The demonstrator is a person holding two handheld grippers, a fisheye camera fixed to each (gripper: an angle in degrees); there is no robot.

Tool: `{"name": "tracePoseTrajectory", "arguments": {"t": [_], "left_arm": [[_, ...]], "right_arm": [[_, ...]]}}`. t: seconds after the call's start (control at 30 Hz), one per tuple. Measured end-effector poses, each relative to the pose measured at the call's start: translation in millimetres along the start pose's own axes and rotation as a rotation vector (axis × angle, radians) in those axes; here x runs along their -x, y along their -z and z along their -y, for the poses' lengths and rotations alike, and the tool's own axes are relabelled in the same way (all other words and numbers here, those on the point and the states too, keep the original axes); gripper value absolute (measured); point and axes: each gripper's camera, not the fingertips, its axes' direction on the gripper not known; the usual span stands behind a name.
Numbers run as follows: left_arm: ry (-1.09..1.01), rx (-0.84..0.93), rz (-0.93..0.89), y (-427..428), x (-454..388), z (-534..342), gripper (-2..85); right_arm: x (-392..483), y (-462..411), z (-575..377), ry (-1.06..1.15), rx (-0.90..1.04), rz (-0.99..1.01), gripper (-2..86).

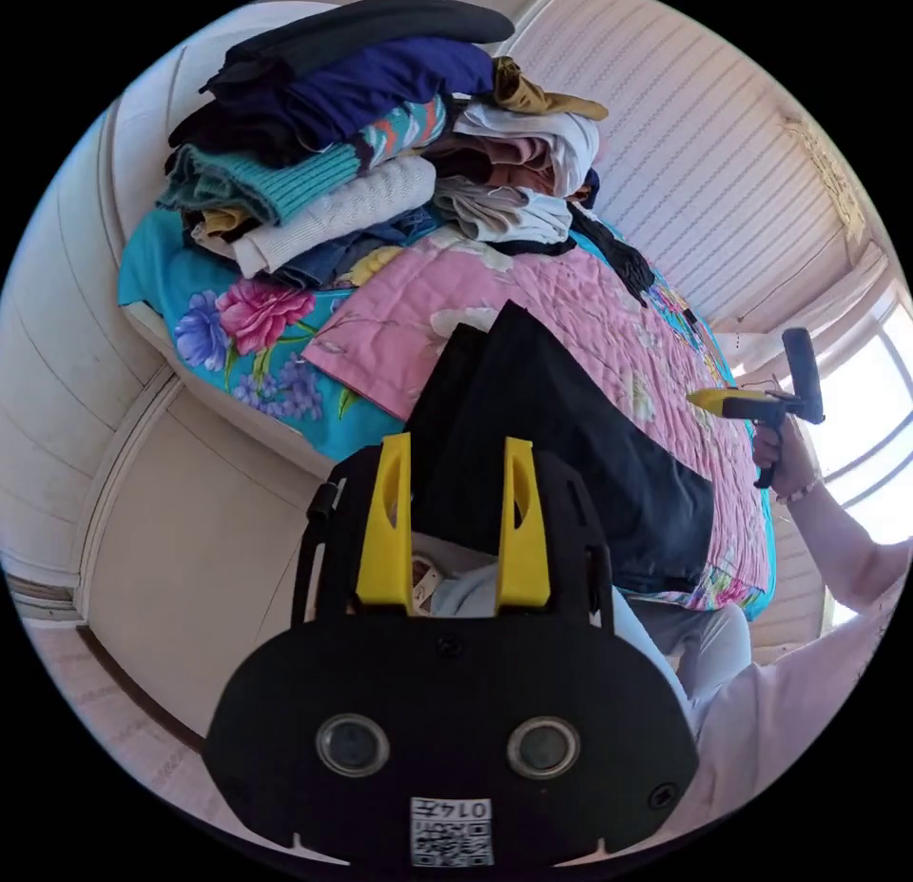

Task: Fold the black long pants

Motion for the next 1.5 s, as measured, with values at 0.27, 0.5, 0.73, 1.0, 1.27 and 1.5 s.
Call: {"name": "tracePoseTrajectory", "arguments": {"t": [0.27,0.5,0.73,1.0,1.27,1.5], "left_arm": [[-0.126,0.119,0.108,-59.8,-24.3,28.1,15.9],[-0.2,0.127,0.133,-56.2,-52.2,24.9,6.0],[-0.312,0.14,0.216,-45.8,-116.3,26.9,3.9],[-0.463,0.119,-0.063,-51.5,-258.3,28.3,3.8],[-0.41,0.216,0.068,-167.9,-353.7,18.6,6.2],[-0.497,0.036,0.196,-122.6,-380.1,-2.6,0.7]], "right_arm": [[-84.5,40.7,-227.9,-0.636,-0.192,-0.136,13.9],[-75.4,6.5,-244.2,-0.593,-0.152,-0.125,13.8],[-62.7,18.3,-253.0,-0.408,-0.128,-0.031,2.9],[-82.3,112.3,-306.0,-0.384,-0.132,-0.09,2.2],[-151.8,162.1,-391.9,-0.715,-0.122,-0.273,3.6],[-85.4,120.6,-349.1,-0.39,-0.12,-0.343,0.3]]}}
